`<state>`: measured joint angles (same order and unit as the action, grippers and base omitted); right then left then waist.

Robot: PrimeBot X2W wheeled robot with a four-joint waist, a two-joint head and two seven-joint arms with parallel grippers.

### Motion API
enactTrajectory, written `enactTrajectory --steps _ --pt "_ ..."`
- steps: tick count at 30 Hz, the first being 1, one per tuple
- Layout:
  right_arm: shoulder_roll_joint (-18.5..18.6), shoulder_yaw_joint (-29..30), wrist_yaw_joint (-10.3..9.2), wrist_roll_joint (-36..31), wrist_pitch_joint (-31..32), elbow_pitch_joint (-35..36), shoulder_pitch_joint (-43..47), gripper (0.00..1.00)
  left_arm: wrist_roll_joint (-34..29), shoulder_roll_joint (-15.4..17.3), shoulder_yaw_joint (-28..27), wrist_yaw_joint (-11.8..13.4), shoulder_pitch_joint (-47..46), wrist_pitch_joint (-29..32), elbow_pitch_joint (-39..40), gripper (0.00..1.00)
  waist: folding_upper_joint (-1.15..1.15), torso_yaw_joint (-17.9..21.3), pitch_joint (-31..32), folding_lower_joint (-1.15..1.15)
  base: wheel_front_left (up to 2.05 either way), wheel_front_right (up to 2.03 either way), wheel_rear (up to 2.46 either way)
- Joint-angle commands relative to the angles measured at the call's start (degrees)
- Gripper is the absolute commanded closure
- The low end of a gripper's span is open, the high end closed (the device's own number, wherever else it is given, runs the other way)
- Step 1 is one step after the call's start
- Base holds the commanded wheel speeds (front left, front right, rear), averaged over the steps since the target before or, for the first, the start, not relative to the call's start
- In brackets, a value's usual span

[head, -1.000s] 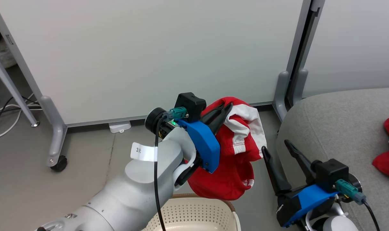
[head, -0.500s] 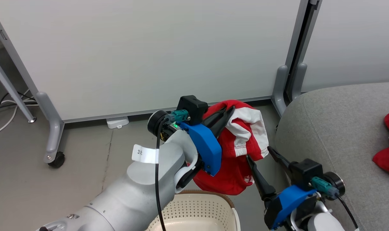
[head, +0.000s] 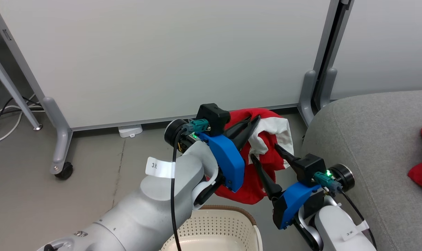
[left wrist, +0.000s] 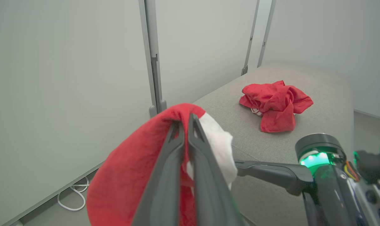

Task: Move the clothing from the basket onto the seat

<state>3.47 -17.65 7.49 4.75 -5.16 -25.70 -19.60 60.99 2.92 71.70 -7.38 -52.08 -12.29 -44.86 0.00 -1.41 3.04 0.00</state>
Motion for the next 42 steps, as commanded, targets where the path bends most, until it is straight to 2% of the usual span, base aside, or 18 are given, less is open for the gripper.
enactTrajectory --steps 1,10,15,16,17,18,29,42 --pt "-0.2 -0.7 0.01 0.9 -0.7 -1.4 -1.8 0.00 0.0 0.0 0.3 -0.1 -0.9 -0.4 0.1 1.00 0.00 -0.1 -0.1 0.00 0.00 0.00 0.00" --pt "-0.6 -3.6 0.01 4.7 1.4 -11.2 -8.4 0.00 0.6 0.0 0.8 -0.1 -0.7 -0.1 1.0 1.00 0.00 0.0 -0.2 0.00 0.00 0.00 0.00" --pt "-0.6 -7.2 0.01 8.8 1.5 -15.2 -11.4 0.00 1.0 0.0 1.0 -0.1 -0.7 -0.1 1.7 1.00 0.00 0.0 -0.2 0.00 0.00 0.00 0.00" --pt "-0.6 -7.8 0.01 9.7 1.6 -16.0 -11.7 0.54 1.0 0.0 1.0 -0.1 -0.7 0.0 1.8 1.00 0.00 0.0 -0.2 0.00 0.00 0.00 0.00" --pt "-0.6 -7.8 0.01 9.7 1.6 -16.0 -11.7 0.54 1.0 0.0 1.0 -0.1 -0.7 0.0 1.8 1.00 0.00 0.0 -0.2 0.00 0.00 0.00 0.00" --pt "-0.6 -8.4 0.01 10.2 1.4 -16.7 -12.2 1.00 0.9 0.0 1.1 -0.1 -0.7 0.0 1.8 1.00 0.00 -0.1 -0.2 0.00 0.00 0.00 0.00" --pt "-0.6 -10.6 0.01 12.6 -1.9 -21.9 -14.8 1.00 1.2 0.0 1.4 -0.1 -0.4 -0.2 1.1 1.00 0.00 0.6 0.0 0.00 0.00 0.00 0.00" --pt "-0.6 -12.6 0.01 13.6 -4.1 -24.5 -16.2 1.00 1.9 0.0 1.5 -0.1 -0.4 -0.6 0.3 1.00 0.00 2.0 0.0 0.00 0.00 0.00 0.00"
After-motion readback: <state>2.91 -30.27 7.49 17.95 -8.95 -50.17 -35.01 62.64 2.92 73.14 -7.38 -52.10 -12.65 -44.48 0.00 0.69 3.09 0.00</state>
